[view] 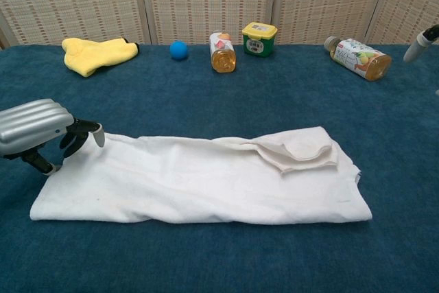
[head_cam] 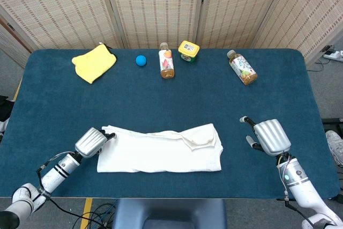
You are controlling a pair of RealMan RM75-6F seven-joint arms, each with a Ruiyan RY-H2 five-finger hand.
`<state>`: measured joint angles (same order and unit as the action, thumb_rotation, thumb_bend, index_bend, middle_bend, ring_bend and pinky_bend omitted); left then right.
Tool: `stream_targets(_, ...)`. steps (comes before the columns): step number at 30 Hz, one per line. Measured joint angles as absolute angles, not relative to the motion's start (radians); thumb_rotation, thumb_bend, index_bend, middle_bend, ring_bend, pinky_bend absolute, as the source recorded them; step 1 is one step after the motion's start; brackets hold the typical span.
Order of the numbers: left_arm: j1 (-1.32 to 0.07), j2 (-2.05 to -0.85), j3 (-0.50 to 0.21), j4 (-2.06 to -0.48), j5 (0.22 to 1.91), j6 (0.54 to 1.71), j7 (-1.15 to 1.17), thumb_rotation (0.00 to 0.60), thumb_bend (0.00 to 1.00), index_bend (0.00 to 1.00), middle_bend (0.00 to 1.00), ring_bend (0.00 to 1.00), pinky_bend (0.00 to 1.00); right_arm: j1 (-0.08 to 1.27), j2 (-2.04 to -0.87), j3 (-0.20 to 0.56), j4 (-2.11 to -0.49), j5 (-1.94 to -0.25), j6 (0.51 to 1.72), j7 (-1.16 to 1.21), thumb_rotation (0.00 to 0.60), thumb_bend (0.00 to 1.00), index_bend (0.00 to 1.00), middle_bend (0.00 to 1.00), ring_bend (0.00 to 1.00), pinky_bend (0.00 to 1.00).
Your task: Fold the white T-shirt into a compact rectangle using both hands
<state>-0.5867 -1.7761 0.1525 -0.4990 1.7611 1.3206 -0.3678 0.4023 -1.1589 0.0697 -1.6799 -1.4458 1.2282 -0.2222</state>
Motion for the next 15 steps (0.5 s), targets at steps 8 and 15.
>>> stream_targets(8,-0.588,-1.784,0.153,-0.485,1.759,1.334,-0.402,0.6,0.35,0.41,0.72,0.66,0.87,0.398,-1.162,0.072,-1.674,-1.443,1.224,-0.218,0.6,0.34,0.29,0.91,0.95,1.0)
stream_targets(15,-0.585,-1.793,0.153,-0.47,1.757,1.348,-0.432,0.6,0.39,0.48,0.74,0.67,0.87,0.398,-1.165,0.074,-1.67,-1.443,1.221,-0.215,0.6,0.34,0.29,0.91,0.95,1.0)
